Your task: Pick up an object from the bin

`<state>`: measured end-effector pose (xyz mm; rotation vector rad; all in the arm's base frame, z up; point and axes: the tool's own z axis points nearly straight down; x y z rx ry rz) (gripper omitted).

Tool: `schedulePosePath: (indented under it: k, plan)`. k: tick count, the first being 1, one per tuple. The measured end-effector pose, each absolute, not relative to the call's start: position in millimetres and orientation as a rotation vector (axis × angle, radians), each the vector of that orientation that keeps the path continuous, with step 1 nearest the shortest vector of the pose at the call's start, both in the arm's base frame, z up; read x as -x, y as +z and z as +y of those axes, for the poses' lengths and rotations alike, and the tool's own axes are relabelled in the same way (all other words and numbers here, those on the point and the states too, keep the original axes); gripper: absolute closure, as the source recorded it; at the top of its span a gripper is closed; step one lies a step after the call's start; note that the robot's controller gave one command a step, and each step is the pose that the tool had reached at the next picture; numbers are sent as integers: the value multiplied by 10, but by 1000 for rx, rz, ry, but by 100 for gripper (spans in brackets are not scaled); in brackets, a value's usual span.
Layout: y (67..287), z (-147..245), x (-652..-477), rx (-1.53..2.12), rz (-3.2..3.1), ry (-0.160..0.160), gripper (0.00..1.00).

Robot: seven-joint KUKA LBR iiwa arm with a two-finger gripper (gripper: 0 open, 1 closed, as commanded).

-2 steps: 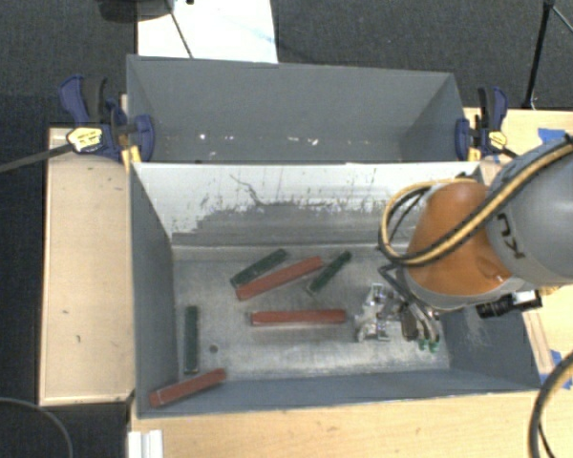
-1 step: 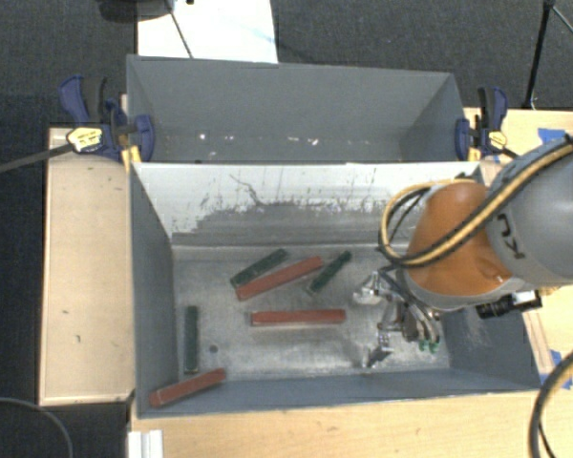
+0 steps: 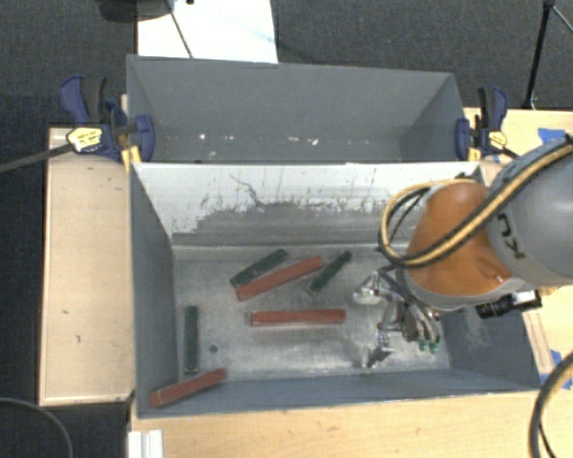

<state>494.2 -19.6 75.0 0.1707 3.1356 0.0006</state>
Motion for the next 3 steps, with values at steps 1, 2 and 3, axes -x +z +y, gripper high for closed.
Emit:
schedulePosePath:
  k: [1,2,3]
  plan:
    - [760,418,-5248,-222,3115,4,100]
    - [760,418,-5248,-221,3115,4,100]
    - [2125,479,-5075,61,3137,0,100]
